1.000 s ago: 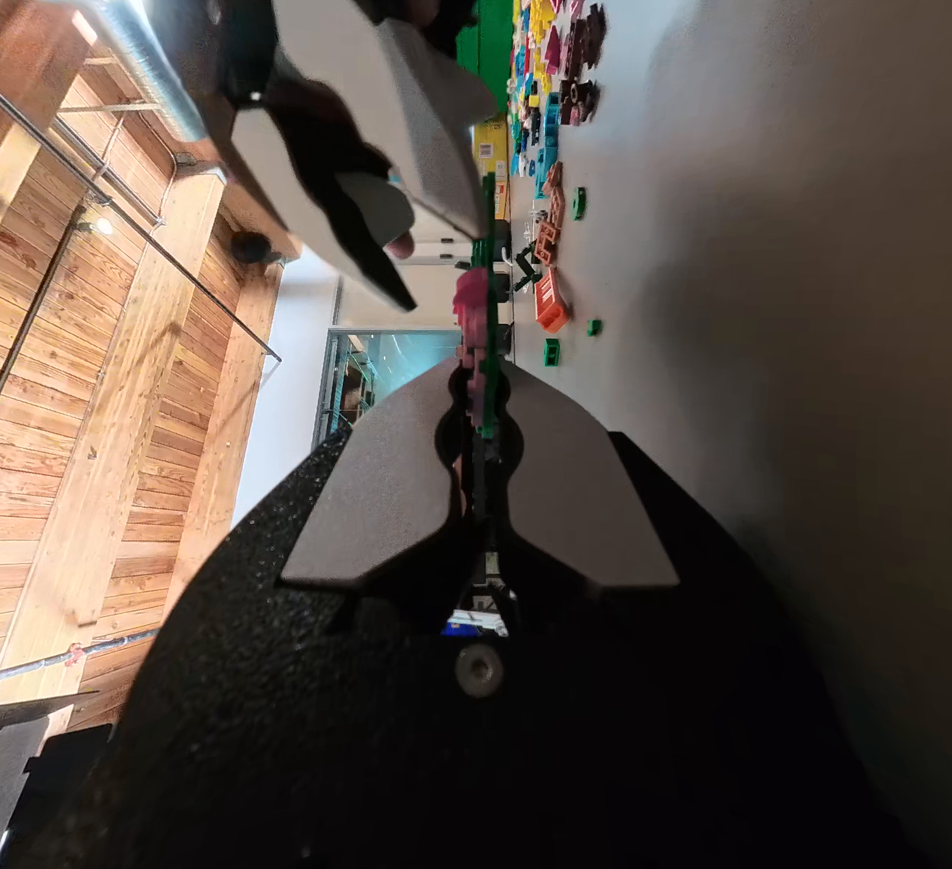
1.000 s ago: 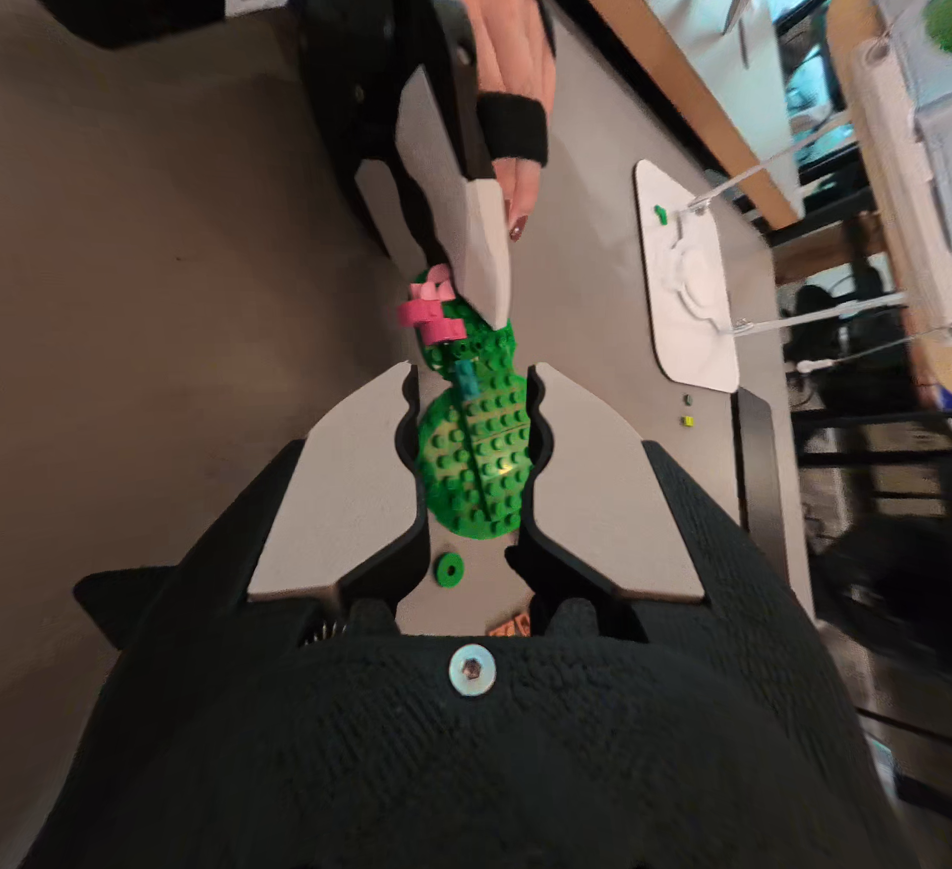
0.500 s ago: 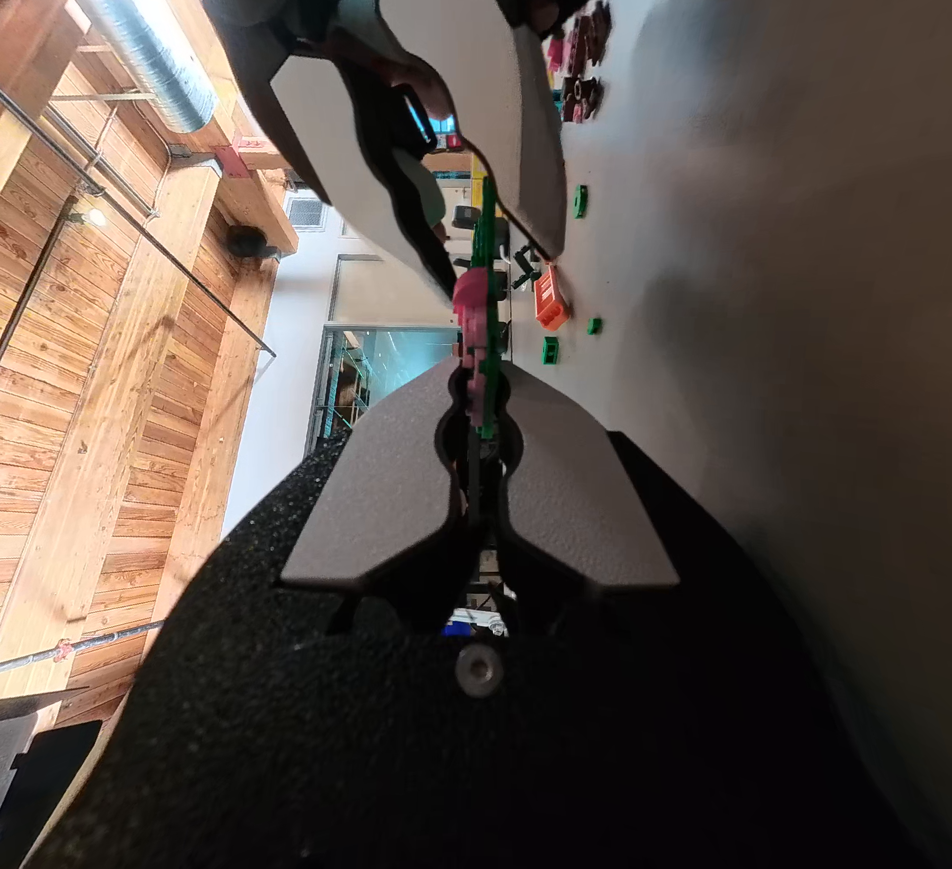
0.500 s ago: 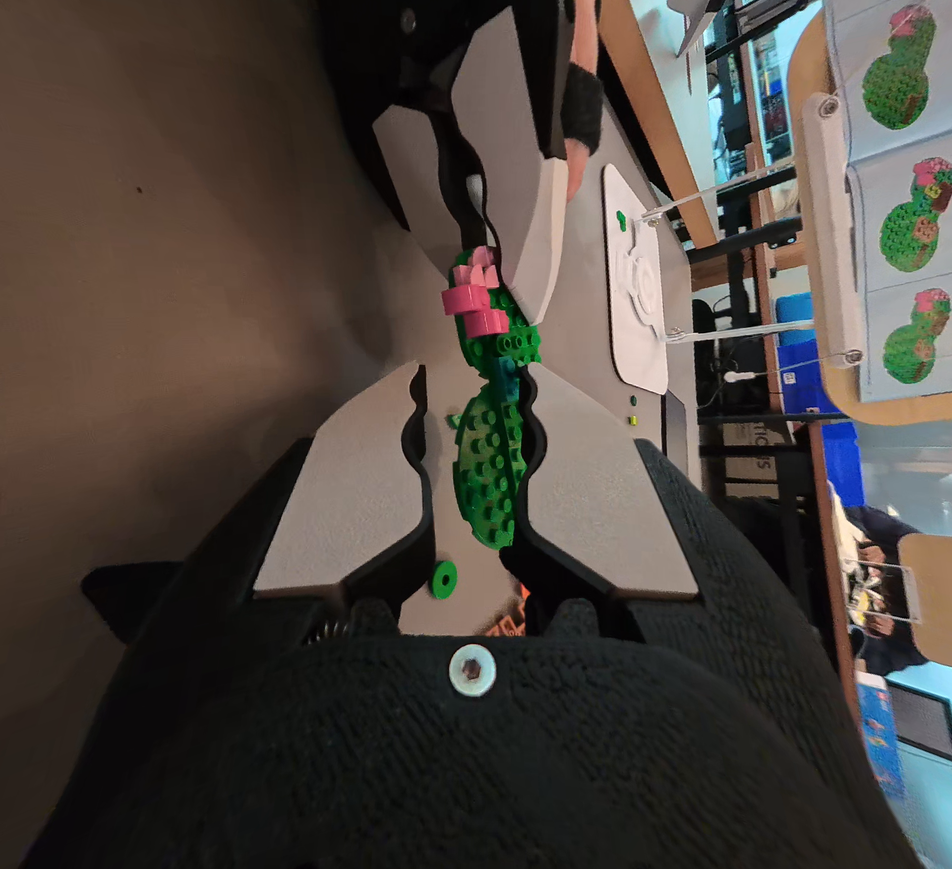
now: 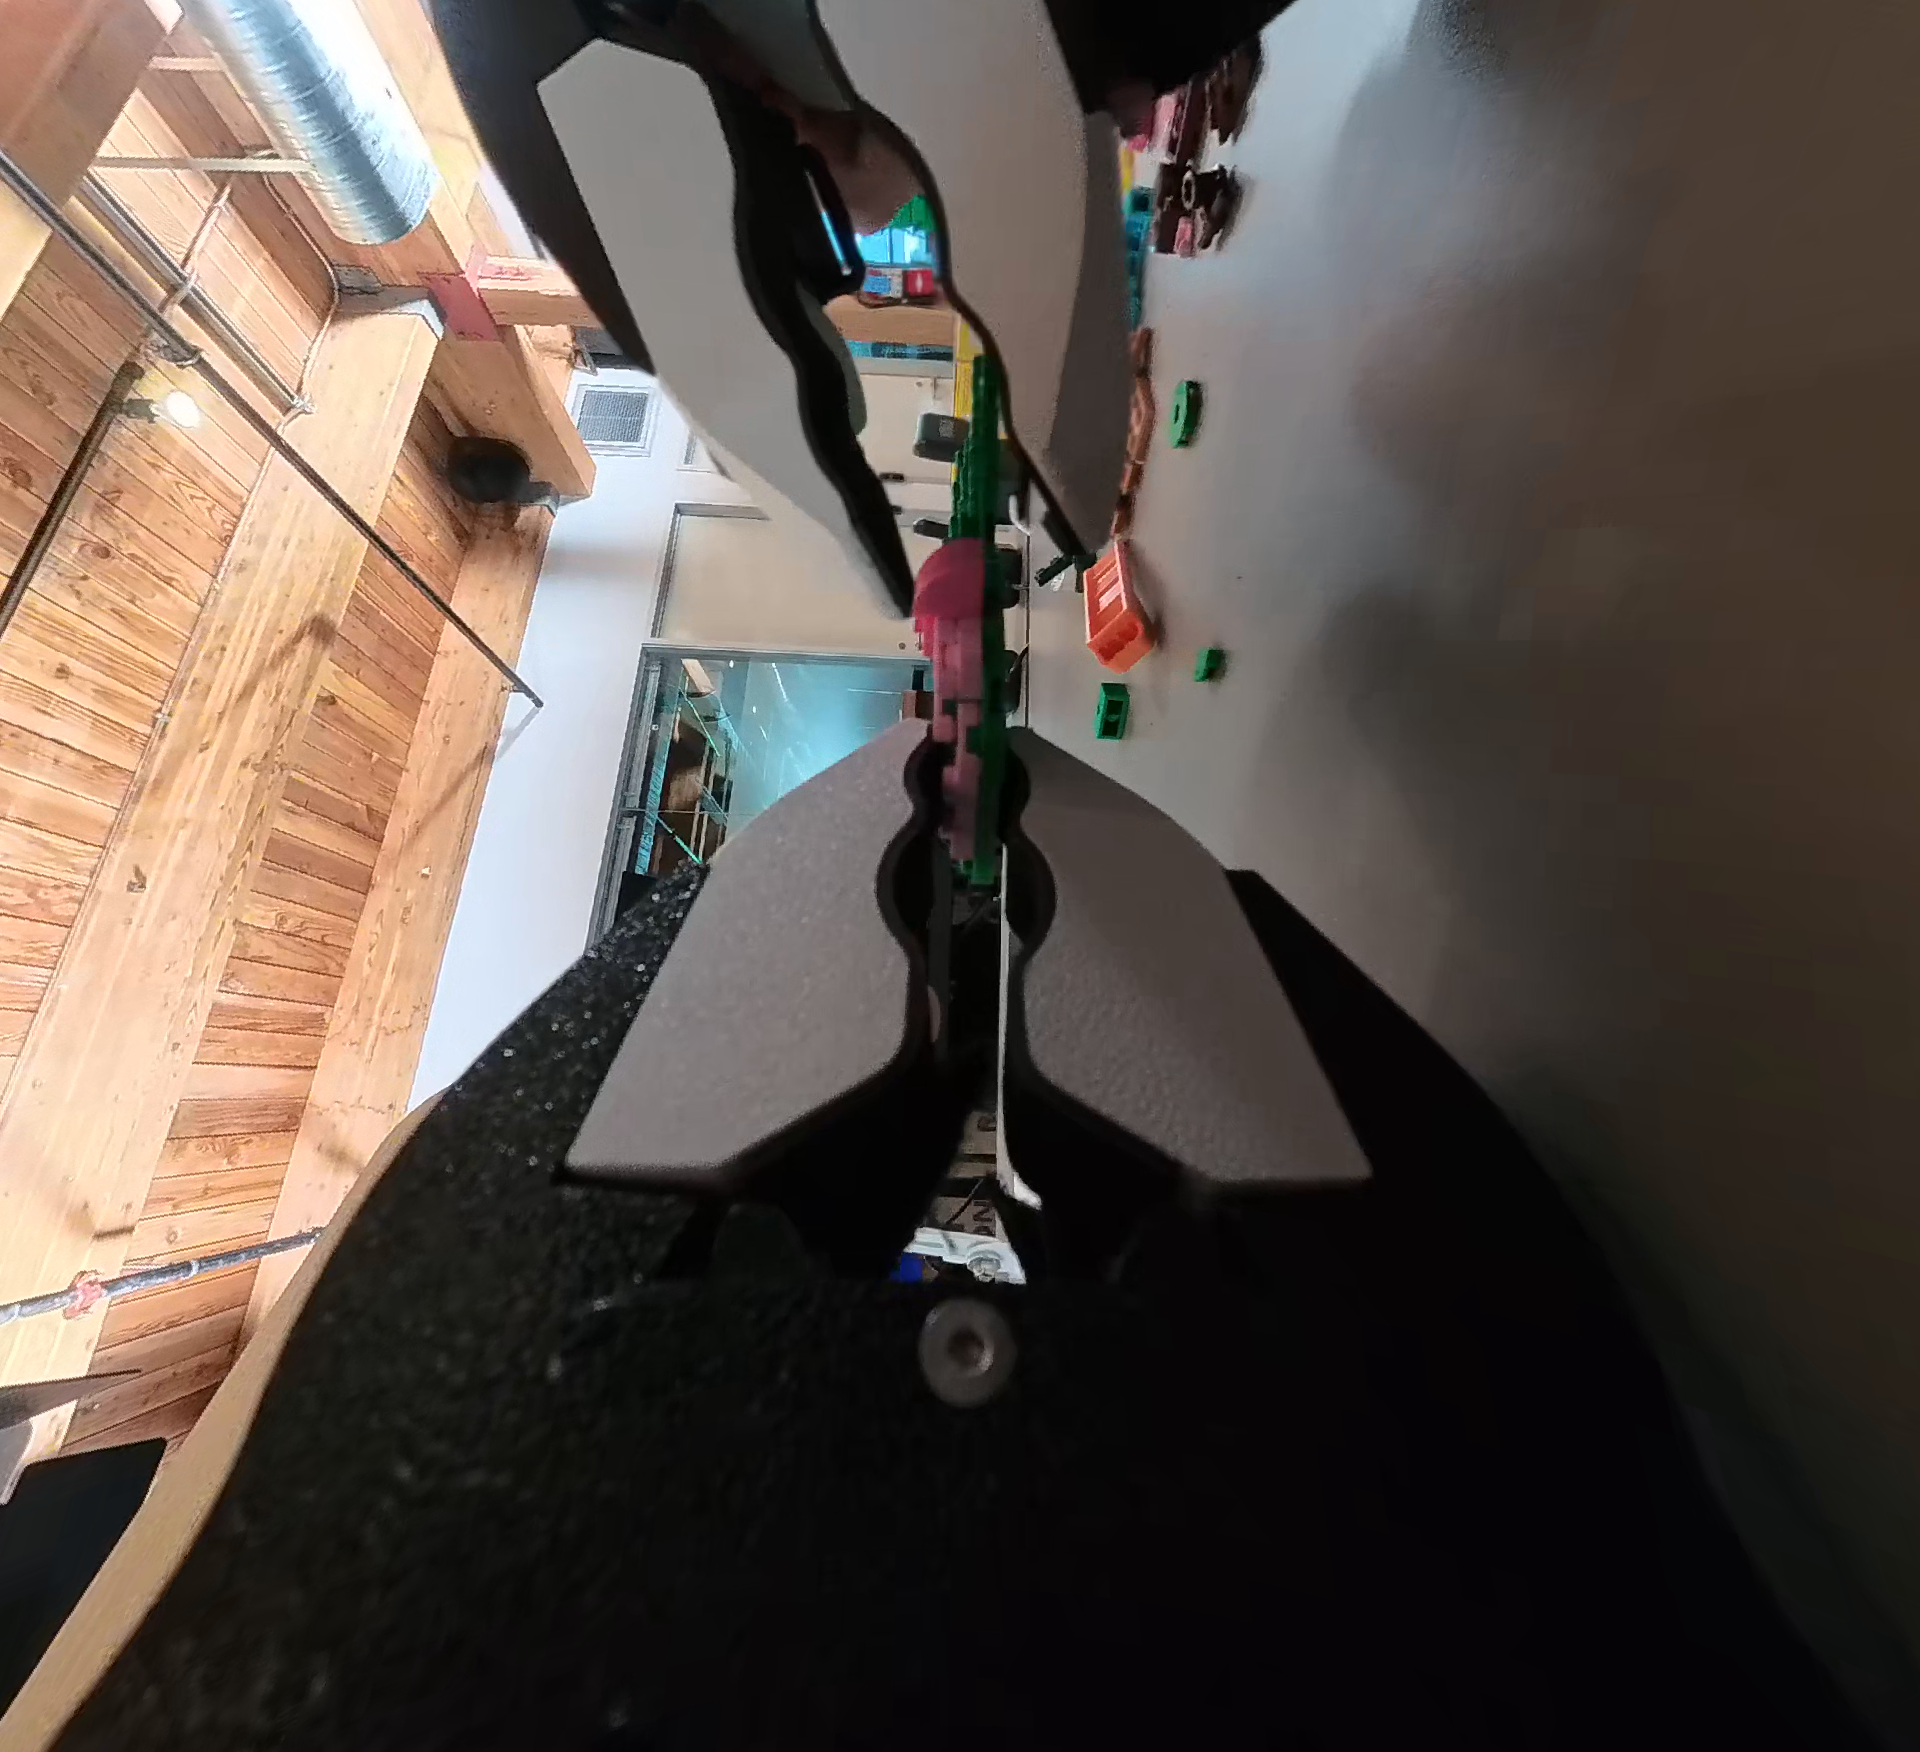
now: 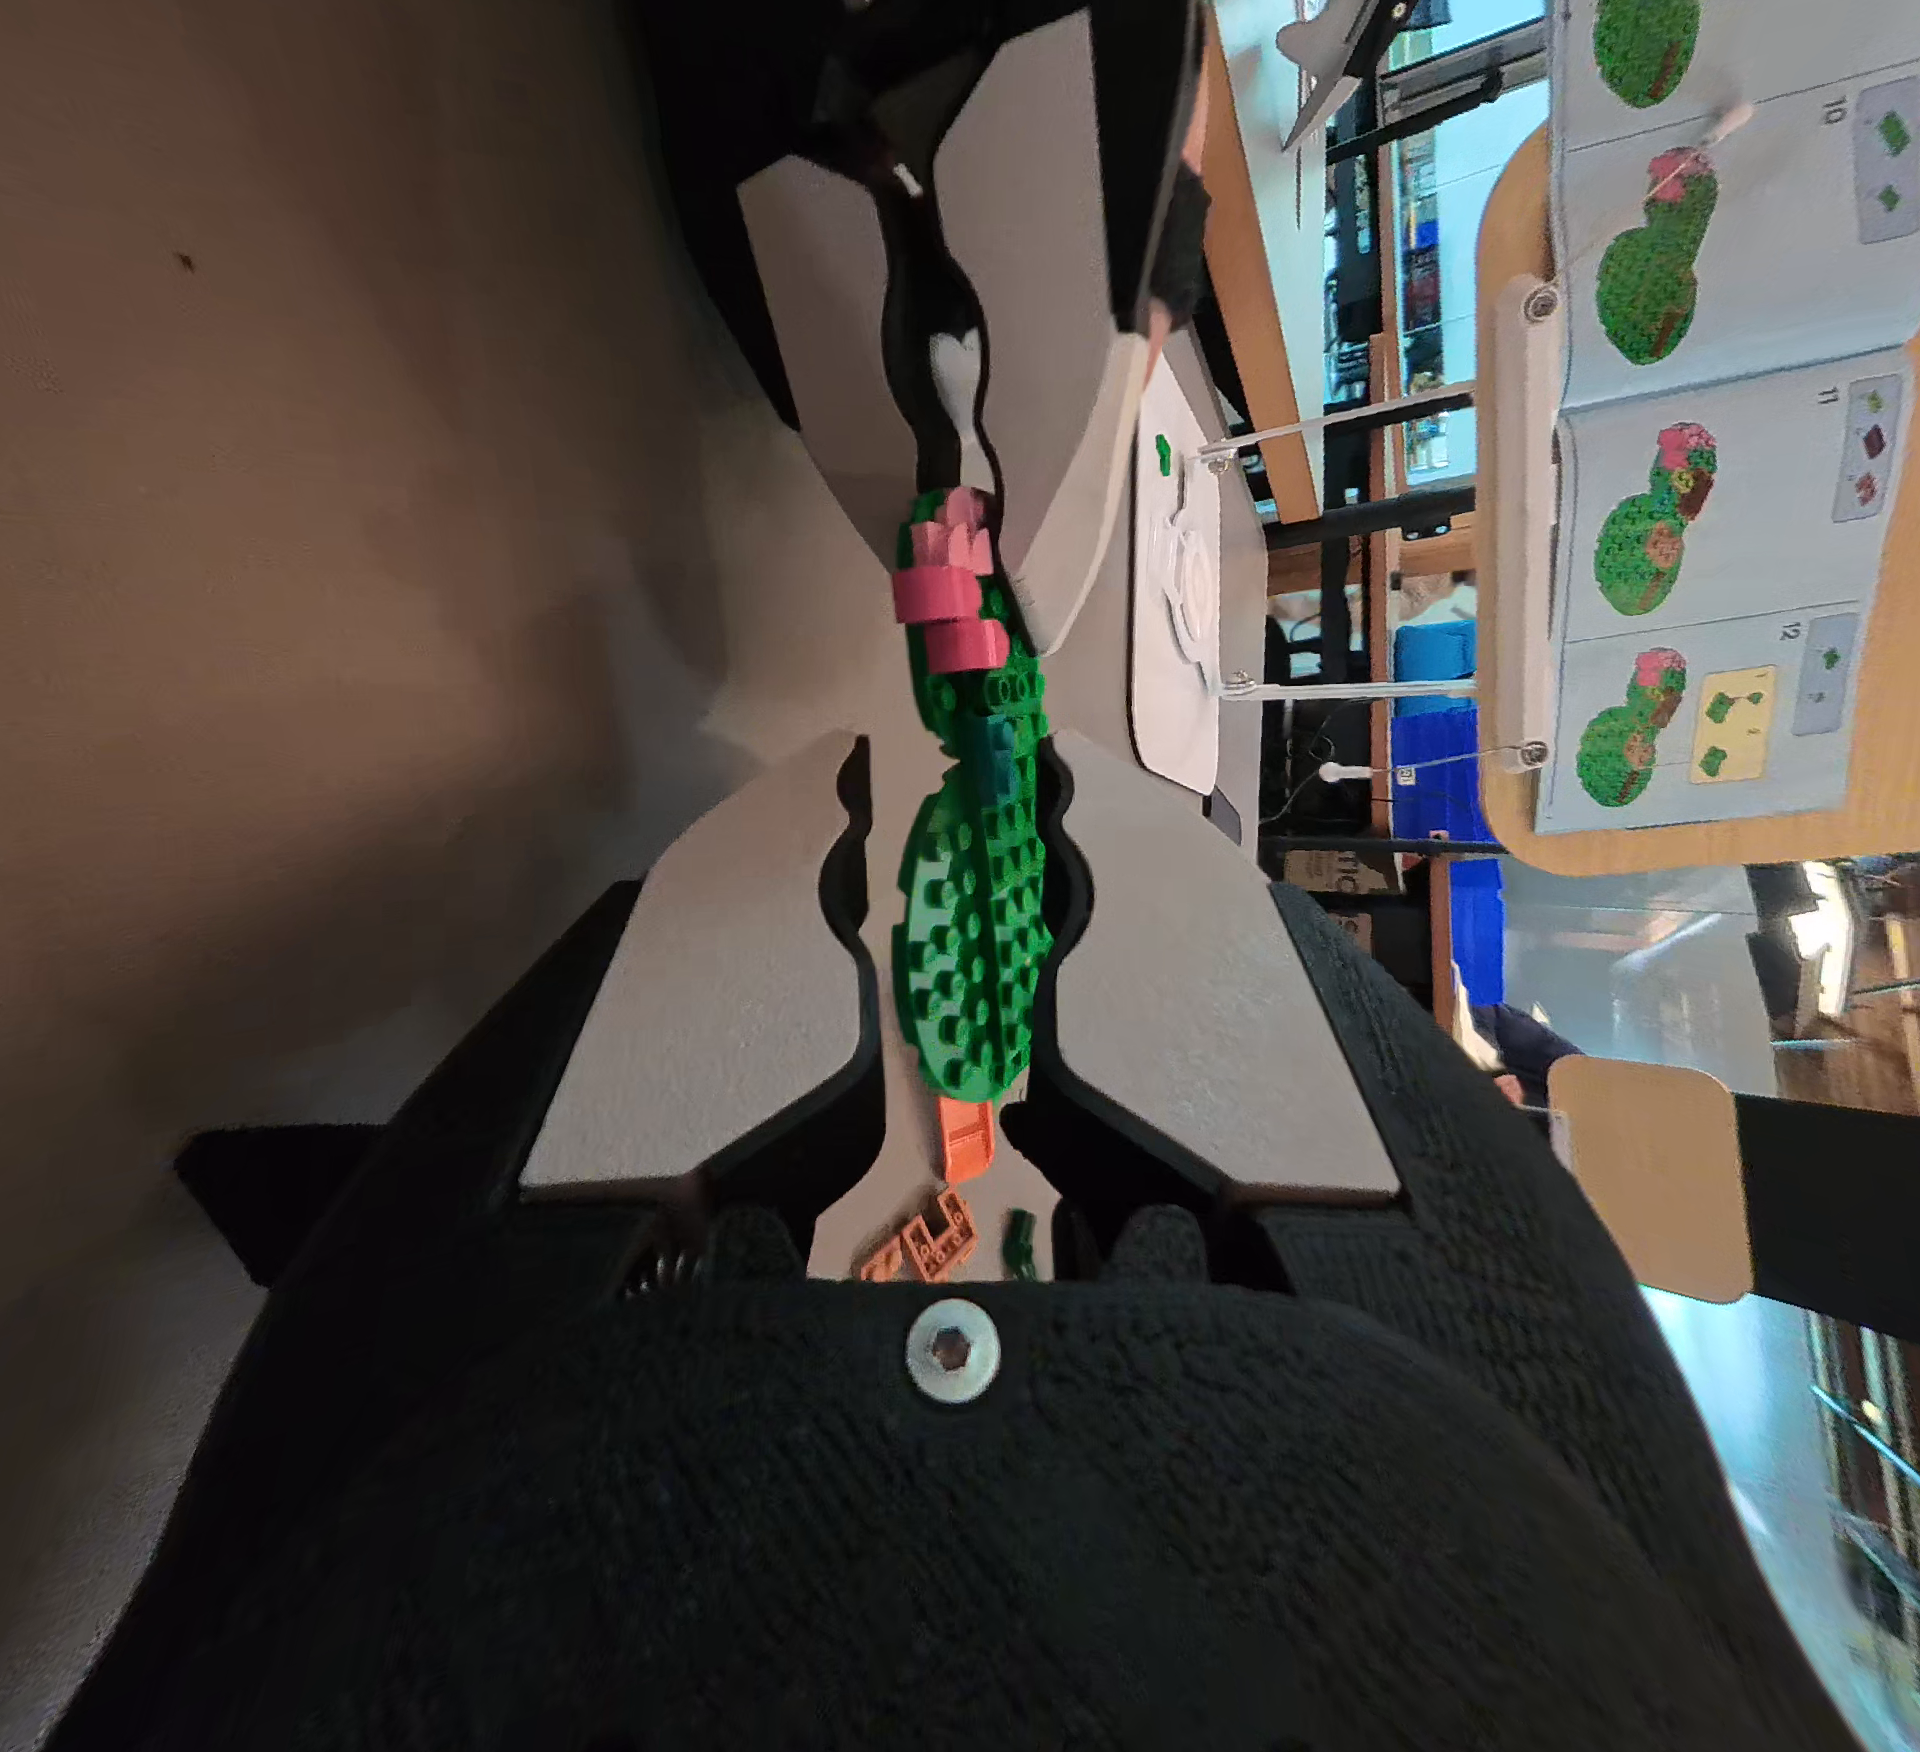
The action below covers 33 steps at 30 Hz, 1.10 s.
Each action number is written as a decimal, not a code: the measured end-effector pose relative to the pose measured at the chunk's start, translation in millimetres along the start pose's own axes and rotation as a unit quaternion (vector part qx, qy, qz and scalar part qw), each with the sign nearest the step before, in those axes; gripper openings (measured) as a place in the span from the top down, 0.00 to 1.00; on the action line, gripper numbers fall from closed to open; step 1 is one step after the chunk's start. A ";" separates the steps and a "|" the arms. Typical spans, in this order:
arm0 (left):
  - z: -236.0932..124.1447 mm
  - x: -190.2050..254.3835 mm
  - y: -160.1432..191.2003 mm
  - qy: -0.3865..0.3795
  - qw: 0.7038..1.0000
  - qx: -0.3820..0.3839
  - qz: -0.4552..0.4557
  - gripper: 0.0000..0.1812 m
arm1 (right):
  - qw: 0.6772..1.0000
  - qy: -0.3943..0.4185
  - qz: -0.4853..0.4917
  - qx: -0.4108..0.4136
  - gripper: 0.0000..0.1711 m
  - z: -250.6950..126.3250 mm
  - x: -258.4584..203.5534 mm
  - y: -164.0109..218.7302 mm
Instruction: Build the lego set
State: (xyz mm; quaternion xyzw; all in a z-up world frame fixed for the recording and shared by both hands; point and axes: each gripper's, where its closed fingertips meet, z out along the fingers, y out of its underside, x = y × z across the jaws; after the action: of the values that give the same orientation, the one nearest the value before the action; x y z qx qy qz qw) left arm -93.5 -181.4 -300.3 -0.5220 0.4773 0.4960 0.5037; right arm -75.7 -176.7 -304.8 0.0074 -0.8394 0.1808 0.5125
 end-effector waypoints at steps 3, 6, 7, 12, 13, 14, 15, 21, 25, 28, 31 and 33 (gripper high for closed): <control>-0.3 -0.4 -0.2 0.000 1.000 0.001 -0.003 0.96 | 1.000 0.003 -0.016 -0.004 0.83 2.6 -2.5 -0.1; -0.6 0.3 0.1 0.003 1.000 0.000 -0.004 0.96 | 0.999 0.011 -0.031 -0.011 0.83 4.5 -2.5 0.9; -0.5 0.6 0.0 0.004 1.000 0.000 -0.007 0.96 | 0.999 0.017 -0.037 -0.014 0.84 4.9 -1.7 1.1; -1.0 2.6 -2.7 0.022 0.999 0.003 -0.035 0.96 | 0.994 0.051 -0.087 -0.032 0.91 6.5 2.7 0.6; -1.0 2.2 -2.4 0.024 0.999 0.002 -0.044 0.96 | 0.994 0.056 -0.087 -0.034 0.92 6.1 4.2 0.5; -1.1 1.2 -2.7 0.025 0.998 0.004 -0.054 0.96 | 0.994 0.060 -0.085 -0.033 0.93 5.4 5.7 -0.2; -1.5 0.8 -3.4 0.026 0.998 0.007 -0.059 0.96 | 0.994 0.060 -0.082 -0.032 0.93 4.9 6.3 -0.7; -1.4 7.3 -6.3 0.039 0.998 0.007 -0.042 0.95 | 0.995 0.039 -0.089 -0.038 0.94 4.5 1.5 1.9; -1.1 4.5 -3.8 0.029 0.999 0.004 -0.038 0.95 | 0.998 0.043 -0.049 -0.023 0.93 5.3 3.1 1.5; -1.6 1.2 -2.8 0.016 0.999 0.002 -0.029 0.96 | 0.999 0.030 0.016 0.001 0.85 1.3 6.1 0.1; -1.4 2.8 -2.7 0.018 1.000 0.001 -0.022 0.96 | 0.999 0.032 0.023 0.002 0.81 -1.1 7.4 3.2; -1.5 2.4 -3.5 0.018 0.999 0.003 -0.029 0.96 | 0.999 0.030 0.011 -0.003 0.81 0.7 4.4 3.7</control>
State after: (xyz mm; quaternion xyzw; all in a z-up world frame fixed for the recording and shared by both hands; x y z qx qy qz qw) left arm -89.8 -182.8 -302.5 -0.5429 0.4723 0.4702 0.5110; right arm -79.1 -172.7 -302.4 -0.0089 -0.8242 0.1846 0.5353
